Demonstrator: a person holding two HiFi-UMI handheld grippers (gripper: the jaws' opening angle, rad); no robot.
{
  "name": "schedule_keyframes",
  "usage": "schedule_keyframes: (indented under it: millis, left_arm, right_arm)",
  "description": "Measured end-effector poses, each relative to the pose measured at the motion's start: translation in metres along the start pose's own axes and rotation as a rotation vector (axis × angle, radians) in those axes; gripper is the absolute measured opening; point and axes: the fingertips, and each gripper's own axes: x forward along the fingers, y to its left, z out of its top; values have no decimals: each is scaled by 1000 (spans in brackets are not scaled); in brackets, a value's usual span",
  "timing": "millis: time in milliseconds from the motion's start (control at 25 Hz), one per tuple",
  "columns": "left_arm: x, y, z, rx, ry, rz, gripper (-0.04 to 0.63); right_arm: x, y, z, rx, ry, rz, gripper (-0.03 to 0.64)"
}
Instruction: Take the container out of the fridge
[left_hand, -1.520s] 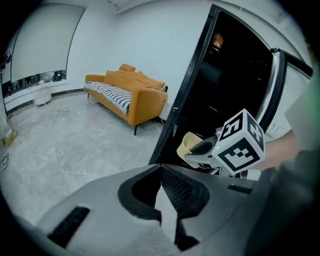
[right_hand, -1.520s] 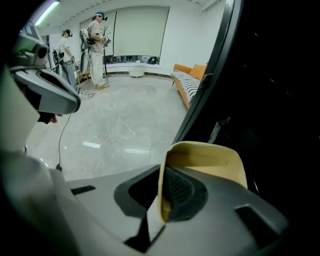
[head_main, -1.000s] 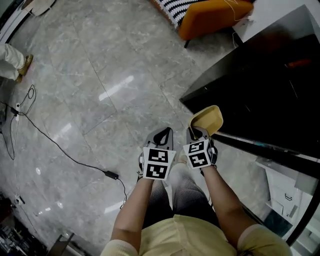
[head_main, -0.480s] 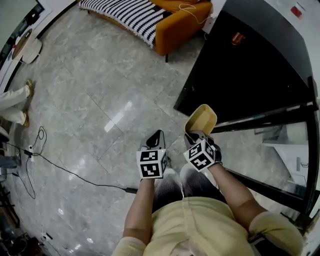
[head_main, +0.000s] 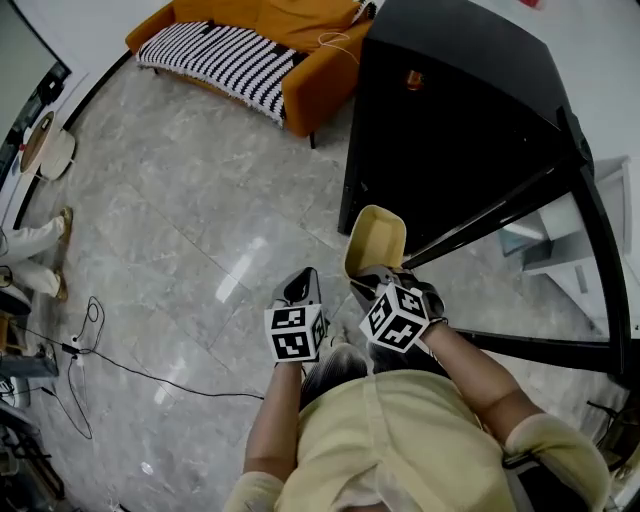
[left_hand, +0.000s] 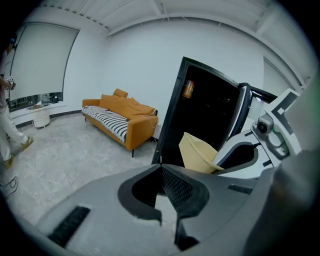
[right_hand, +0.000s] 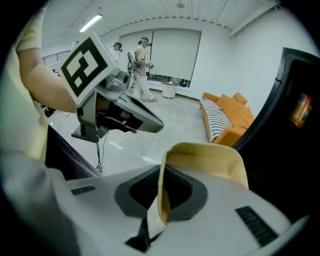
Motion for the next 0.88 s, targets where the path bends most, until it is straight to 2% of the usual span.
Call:
schedule_keyframes:
  millis: [200,400,880]
  left_arm:
    - [-10,-4,17,50,-23,-24,23]
    - [-21,-15,31,109,-52,-53,23]
    - [-33,-19,31,111,-85,-60,23]
  right_arm:
    - [-21,6,18,-13,-54,-4,31]
    - [-35,12,16,-39,-74,17,31]
    - [-47,14,3,-40,-46,12,31]
